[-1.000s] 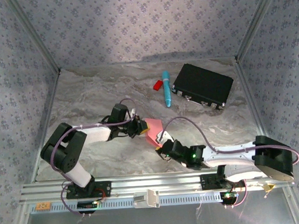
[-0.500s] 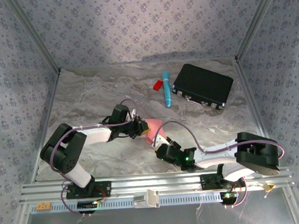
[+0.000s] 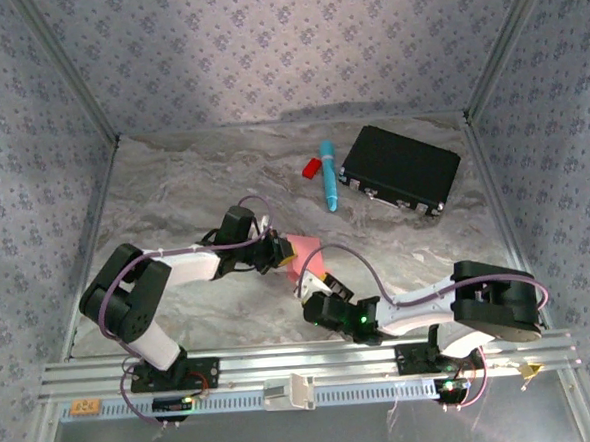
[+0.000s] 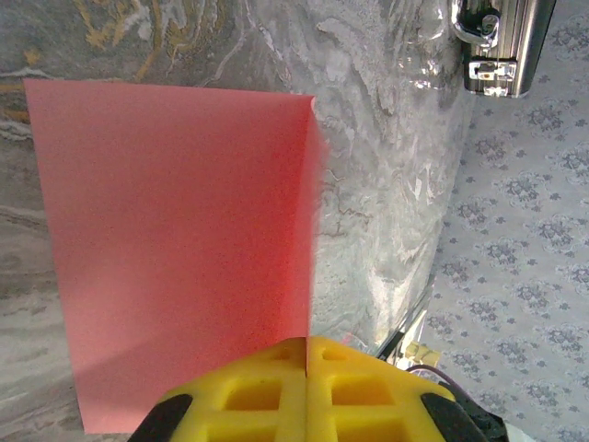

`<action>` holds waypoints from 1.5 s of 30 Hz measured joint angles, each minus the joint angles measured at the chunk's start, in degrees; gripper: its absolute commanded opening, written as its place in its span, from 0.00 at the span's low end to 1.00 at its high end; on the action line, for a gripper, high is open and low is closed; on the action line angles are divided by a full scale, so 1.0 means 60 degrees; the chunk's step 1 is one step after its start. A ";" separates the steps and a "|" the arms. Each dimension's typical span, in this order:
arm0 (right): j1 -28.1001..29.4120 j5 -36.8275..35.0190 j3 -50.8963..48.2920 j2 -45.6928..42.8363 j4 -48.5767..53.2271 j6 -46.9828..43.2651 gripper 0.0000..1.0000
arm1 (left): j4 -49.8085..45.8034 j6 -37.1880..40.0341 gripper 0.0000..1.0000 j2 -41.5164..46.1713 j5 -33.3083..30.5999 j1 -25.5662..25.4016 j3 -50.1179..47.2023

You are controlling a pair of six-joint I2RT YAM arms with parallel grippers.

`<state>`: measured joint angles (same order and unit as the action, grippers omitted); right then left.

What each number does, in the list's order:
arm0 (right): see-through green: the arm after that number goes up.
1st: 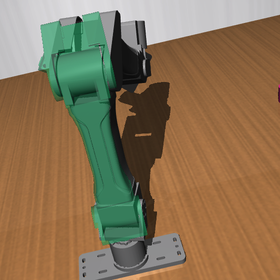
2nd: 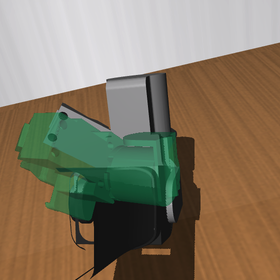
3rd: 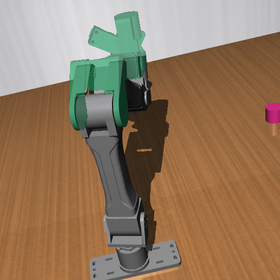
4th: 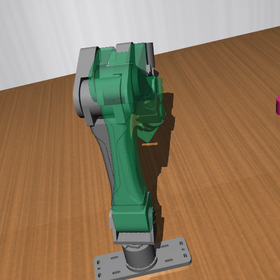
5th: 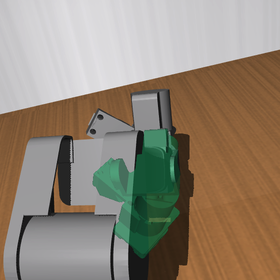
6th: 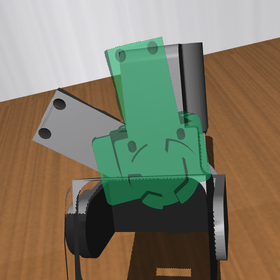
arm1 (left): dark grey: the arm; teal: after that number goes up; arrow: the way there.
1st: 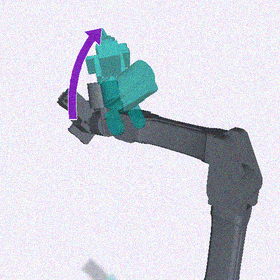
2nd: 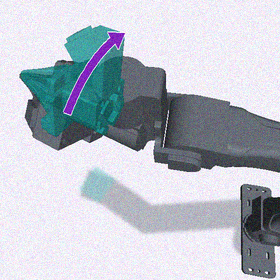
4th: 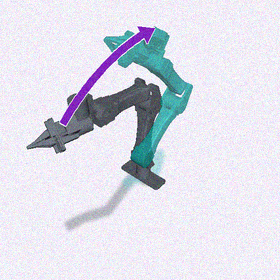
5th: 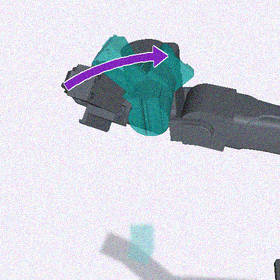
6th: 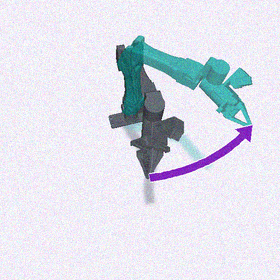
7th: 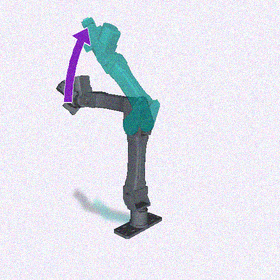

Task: Fold a paper plane with a square sheet of paper (pick it up from the middle)
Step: Fourth fold the wing at the center of the table.

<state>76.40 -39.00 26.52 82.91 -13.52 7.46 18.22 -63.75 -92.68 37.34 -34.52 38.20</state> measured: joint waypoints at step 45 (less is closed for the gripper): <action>-0.0401 0.0193 -0.0248 0.0601 -0.1053 0.0474 0.10 | -0.0579 0.0080 0.46 0.0000 -0.0379 -0.0015 0.0401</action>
<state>74.00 -37.85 25.04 86.52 -19.84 10.31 14.74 -63.26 -92.68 35.07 -34.61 40.60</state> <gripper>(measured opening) 0.106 0.452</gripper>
